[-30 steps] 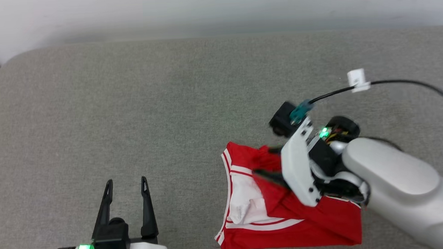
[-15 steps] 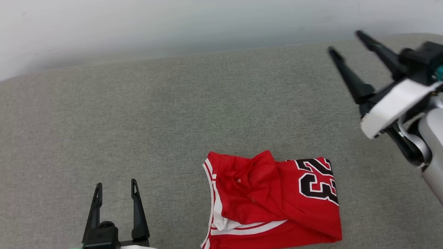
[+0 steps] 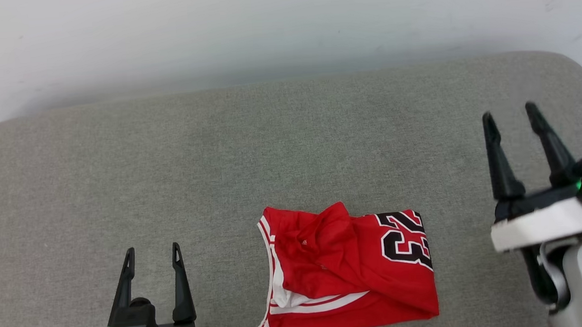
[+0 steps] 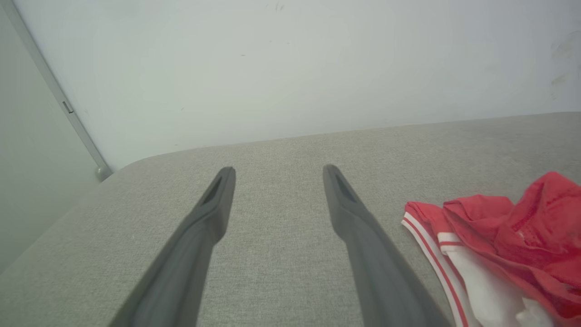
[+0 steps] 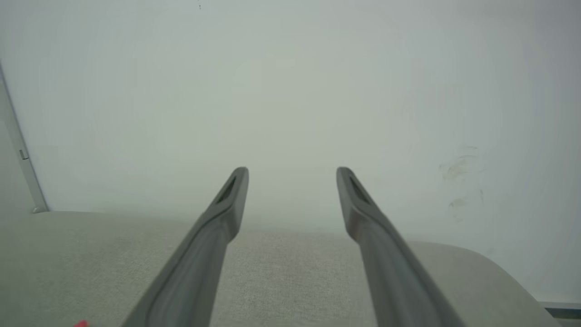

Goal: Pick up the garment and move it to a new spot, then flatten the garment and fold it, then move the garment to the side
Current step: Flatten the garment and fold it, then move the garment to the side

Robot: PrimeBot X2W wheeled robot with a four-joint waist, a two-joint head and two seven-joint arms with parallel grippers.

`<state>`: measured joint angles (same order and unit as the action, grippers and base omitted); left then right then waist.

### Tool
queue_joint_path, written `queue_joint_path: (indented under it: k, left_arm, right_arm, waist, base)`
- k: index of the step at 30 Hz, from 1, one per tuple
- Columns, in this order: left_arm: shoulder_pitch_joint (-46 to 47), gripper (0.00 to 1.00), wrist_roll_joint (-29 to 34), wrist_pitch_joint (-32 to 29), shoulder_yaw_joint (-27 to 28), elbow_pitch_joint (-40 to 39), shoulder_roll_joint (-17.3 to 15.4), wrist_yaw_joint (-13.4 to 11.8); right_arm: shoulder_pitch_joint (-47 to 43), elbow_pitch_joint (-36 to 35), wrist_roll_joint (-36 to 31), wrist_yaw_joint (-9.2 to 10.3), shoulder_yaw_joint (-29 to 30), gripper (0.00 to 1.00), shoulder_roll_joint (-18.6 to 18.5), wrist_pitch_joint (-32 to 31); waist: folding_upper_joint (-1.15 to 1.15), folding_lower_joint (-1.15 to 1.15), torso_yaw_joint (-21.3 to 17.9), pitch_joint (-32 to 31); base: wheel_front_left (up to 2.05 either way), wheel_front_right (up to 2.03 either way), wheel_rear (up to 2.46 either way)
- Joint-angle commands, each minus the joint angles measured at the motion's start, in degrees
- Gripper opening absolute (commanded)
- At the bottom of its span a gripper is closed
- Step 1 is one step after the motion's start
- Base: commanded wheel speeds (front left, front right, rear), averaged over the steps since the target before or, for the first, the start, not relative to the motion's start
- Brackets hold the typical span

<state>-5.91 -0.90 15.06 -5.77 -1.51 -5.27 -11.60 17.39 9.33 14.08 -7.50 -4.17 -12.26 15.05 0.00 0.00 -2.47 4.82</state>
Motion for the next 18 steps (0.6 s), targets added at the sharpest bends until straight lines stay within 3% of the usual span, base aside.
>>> queue_joint_path:
  k: [1, 10, 18]
  left_arm:
    - [-0.80, 1.00, 0.24, 0.15, -0.09, 0.06, -0.08, 0.13]
    - [-2.36, 1.00, 0.01, 0.15, -0.06, 0.55, 0.14, 0.26]
    - [-4.99, 1.00, -0.26, 0.15, 0.46, 0.47, 0.24, 0.46]
  right_arm:
    - [-2.72, -1.98, -1.44, 0.02, 0.27, 1.00, 0.78, 0.13]
    - [-16.18, -7.80, -3.38, 0.02, 2.92, 1.00, 5.75, 0.12]
    - [-23.85, -9.45, -4.84, 0.02, 3.95, 1.00, 7.85, 0.13]
  waist:
    - [0.00, 0.00, 0.05, -0.31]
    - [0.00, 0.00, 0.81, -2.61]
    - [0.00, 0.00, 1.24, -4.26]
  base:
    - [0.00, 0.00, 0.00]
    - [0.00, 0.00, 0.00]
    - [0.00, 0.00, 0.00]
